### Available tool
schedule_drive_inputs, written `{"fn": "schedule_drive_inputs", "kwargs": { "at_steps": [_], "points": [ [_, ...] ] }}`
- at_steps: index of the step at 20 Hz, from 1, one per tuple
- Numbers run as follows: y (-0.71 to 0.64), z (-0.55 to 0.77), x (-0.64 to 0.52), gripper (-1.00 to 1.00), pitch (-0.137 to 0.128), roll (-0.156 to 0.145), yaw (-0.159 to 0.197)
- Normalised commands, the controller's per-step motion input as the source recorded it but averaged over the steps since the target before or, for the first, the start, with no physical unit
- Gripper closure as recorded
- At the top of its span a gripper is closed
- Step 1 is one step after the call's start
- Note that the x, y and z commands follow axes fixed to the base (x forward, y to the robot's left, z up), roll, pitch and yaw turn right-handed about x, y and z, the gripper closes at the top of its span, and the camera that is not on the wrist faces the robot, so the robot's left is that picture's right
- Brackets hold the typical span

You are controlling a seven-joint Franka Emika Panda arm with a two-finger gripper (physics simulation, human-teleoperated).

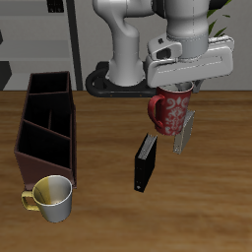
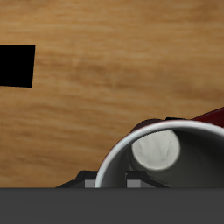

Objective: Place the red mug into the right desk caddy's left compartment

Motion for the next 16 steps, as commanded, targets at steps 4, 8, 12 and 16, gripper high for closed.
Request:
{"fn": "schedule_drive_inputs", "kwargs": {
  "at_steps": [4,8,12,16],
  "points": [
    [-0.54,0.4,-0.36,1.0,-0.038,-0.026,-0.015],
    [-0.65,0.29,-0.22,1.0,-0.04,-0.01,-0.023],
    [-0.61,0.16,-0.1,1.0,-0.015,-0.032,-0.052],
    [-0.78,0.05,-0.05,1.0,0.025,0.007,-0.067]
  ]
}}
